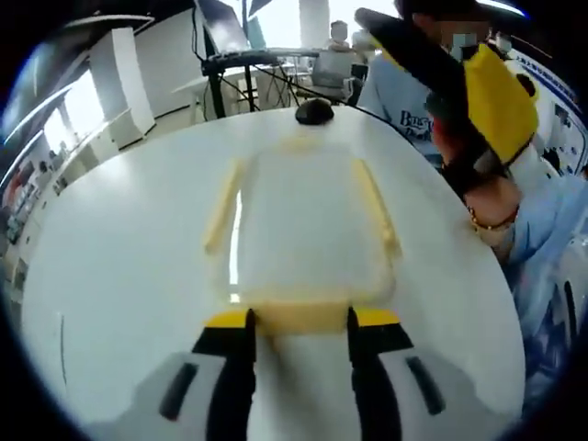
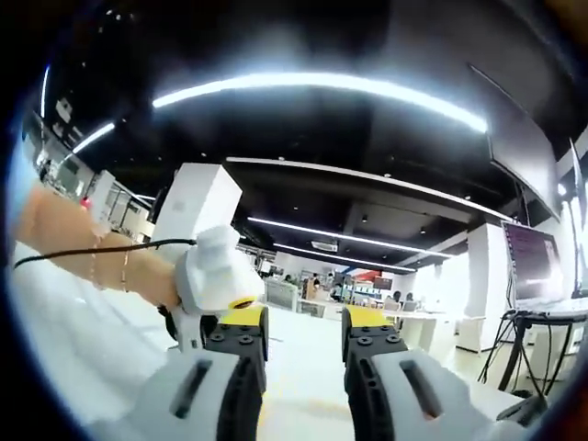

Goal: Snap each plastic latch of the storage box into its locked position after aligning the lid with the box until every specified latch is closed and the lid sits flush.

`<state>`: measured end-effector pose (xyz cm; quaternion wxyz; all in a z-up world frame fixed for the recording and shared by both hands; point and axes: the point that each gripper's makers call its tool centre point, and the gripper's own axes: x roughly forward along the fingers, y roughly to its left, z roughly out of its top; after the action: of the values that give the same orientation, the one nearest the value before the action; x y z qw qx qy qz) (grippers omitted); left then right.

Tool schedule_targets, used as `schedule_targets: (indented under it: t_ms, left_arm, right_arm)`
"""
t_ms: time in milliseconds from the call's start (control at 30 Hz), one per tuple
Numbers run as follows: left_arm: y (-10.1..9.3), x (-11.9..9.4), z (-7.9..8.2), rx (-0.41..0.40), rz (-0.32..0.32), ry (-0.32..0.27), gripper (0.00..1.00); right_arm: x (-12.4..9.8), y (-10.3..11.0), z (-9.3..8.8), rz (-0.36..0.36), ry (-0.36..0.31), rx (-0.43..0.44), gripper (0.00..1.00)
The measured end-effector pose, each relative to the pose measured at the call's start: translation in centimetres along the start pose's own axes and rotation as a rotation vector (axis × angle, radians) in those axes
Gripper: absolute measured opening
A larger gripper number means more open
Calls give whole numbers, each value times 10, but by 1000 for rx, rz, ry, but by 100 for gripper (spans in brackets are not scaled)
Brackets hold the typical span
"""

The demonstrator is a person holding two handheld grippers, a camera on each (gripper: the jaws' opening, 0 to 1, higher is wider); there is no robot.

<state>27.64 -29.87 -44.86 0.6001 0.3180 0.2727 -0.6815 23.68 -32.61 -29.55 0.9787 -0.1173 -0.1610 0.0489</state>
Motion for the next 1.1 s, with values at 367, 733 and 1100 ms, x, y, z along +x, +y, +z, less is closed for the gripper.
schedule_targets:
  t_ms: [367,733,1100]
  left_arm:
    - [-6,-13,-20,5,-4,53,39]
    - [-11,-24,-36,0,1,133,39]
    - [-11,-30,-44,7,-9,170,39]
  right_arm:
    - [4,-21,-20,53,170,-142,32]
    - [13,-34,-43,264,382,-243,34]
    - [6,-46,-90,535,646,-382,35]
